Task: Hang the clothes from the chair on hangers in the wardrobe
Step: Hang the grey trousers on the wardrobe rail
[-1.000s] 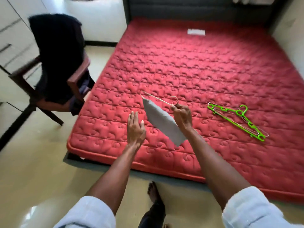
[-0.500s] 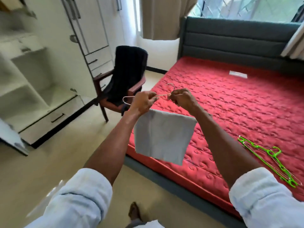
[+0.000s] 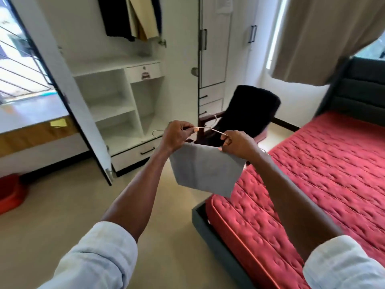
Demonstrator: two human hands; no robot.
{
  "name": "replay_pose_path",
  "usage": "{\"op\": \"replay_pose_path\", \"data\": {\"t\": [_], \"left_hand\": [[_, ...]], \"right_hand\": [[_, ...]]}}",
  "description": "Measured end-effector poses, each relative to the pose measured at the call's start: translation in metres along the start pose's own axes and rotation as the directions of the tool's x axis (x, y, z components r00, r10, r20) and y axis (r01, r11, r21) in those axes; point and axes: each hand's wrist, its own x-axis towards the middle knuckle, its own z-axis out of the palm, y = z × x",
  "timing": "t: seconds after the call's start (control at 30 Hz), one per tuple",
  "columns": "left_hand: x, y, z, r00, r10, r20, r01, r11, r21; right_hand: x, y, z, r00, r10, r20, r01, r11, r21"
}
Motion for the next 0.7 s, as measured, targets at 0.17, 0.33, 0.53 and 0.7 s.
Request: {"op": "replay_pose_path", "data": {"t": [0.17,0.33,0.53,0.7], "left_hand": [[0.076,-0.055,-0.084,0.990,-0.033,-0.134,0.026,0.998,-0.054],[0.150,-0.098,-0.160,0.957,-0.002,-0.289,0.010,1.000,0.027],[0.259,-0.133,-0.231,0.915,0.062,-0.400,-0.028,0.996,0.090],[0.362,-0.163,-0.285,0.874,0.141,-0.465,-0.061,0.981,0.183]], "right_hand": [[0.110,-0.059,0.018,0.973,-0.111,-0.201,0.145,0.976,0.165],[0.208,-0.090,0.024,0.927,-0.213,-0.310,0.217,0.976,-0.024],[0.341,-0.134,0.020,0.851,-0.376,-0.367,0.339,0.926,-0.163],[0.465,-0.178,0.010,0.710,-0.530,-0.464,0.419,0.847,-0.327]]}}
